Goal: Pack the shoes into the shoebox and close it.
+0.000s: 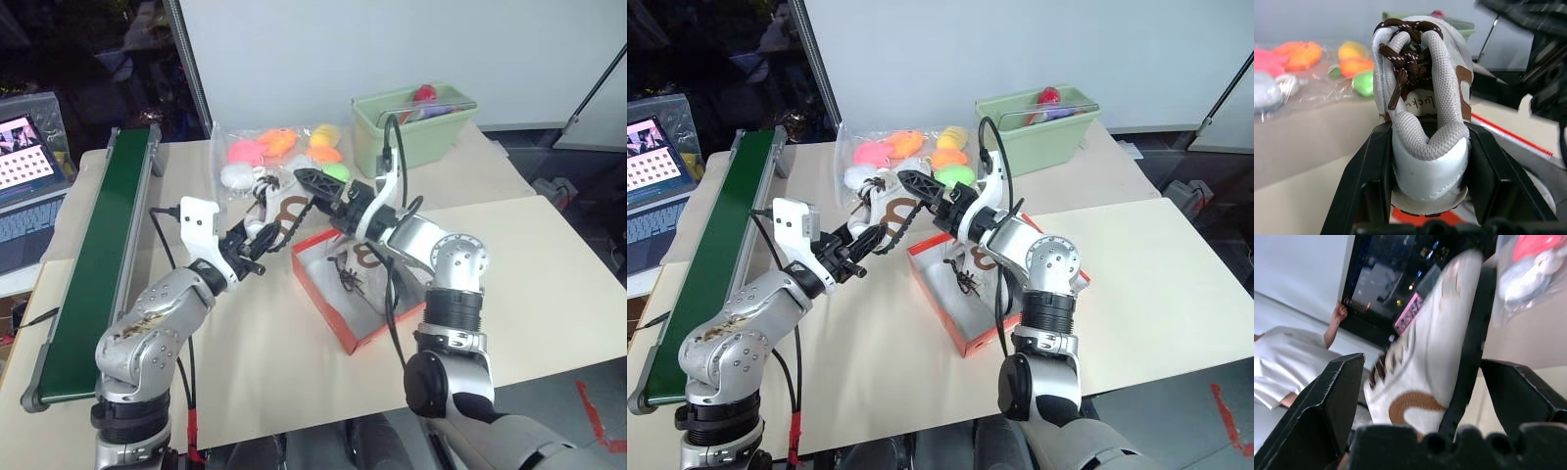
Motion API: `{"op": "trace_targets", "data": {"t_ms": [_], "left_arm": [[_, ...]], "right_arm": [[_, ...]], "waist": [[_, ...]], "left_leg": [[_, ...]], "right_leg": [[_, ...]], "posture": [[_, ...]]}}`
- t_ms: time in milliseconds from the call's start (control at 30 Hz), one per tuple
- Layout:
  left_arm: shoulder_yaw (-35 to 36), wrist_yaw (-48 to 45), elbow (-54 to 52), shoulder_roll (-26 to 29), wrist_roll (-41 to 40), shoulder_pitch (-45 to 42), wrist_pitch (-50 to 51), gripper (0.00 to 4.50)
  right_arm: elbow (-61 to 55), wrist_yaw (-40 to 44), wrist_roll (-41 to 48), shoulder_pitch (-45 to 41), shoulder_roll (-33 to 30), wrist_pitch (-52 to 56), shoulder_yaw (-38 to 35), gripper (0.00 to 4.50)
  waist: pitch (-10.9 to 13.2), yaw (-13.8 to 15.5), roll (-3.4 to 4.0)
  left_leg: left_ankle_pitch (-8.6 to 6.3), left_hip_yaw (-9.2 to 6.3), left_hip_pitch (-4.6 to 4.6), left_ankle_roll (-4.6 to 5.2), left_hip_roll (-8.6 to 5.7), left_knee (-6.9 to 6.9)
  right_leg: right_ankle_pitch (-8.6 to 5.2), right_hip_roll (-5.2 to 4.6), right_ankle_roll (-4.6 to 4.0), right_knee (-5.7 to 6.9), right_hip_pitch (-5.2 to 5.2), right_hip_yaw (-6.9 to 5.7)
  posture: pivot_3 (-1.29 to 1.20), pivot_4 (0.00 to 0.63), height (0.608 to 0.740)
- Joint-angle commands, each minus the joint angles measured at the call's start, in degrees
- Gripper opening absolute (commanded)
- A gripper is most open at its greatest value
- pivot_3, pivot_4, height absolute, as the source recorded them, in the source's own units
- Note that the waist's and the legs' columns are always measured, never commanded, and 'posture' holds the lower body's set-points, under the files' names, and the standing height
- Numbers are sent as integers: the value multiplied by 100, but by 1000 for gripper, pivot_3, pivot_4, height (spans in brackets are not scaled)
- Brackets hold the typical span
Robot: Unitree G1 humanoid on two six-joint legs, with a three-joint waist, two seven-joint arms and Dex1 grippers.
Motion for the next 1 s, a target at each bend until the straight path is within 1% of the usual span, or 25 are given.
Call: {"op": "trace_targets", "data": {"t_ms": [33,300,333,367,400,433,700,767,1000], "left_arm": [[46,-45,5,96,94,-191,-203,2040],[-27,-38,127,45,184,-235,-303,2040],[-35,-39,118,37,192,-231,-308,1971],[-40,-43,100,26,196,-226,-315,1971],[-43,-47,89,19,201,-223,-320,1971],[-49,-52,86,14,209,-225,-326,1971],[-80,-3,-18,-25,197,-136,-358,1971],[-92,3,-34,-30,194,-116,-354,1971],[-211,-28,-77,71,286,-92,-298,1971]], "right_arm": [[-356,30,148,12,-50,124,197,4500],[-597,-36,200,123,64,219,456,4500],[-613,-56,206,131,78,220,462,3993],[-646,-84,235,133,110,223,460,3917],[-670,-105,260,134,133,225,458,3486],[-680,-123,286,125,153,223,449,3218],[-823,-227,373,105,318,211,512,483],[-852,-243,394,107,355,212,516,4],[-1009,-300,510,82,453,264,510,4]], "waist": [[0,4,0],[0,6,0],[0,10,0],[0,17,0],[0,19,0],[0,20,0],[0,11,0],[0,10,0],[0,13,0]], "left_leg": [[0,2,-1,1,2,0],[-3,10,-4,5,5,0],[-3,10,-4,5,5,0],[-3,11,-4,5,4,0],[-3,11,-5,5,4,1],[-3,11,-5,5,4,1],[-4,13,-5,7,5,0],[-4,14,-4,6,5,0],[-4,14,-5,7,5,0]], "right_leg": [[0,0,0,2,0,0],[0,0,0,-5,-3,1],[0,0,0,-5,-3,1],[0,0,0,-5,-3,1],[0,-1,0,-5,-2,1],[0,-1,0,-5,-2,1],[0,-1,0,-5,-4,2],[0,-1,0,-4,-4,2],[0,-1,0,-5,-4,2]], "posture": [[0,150,740],[0,150,740],[0,150,740],[0,150,740],[0,150,740],[0,150,740],[0,150,740],[0,150,740],[0,150,740]]}}
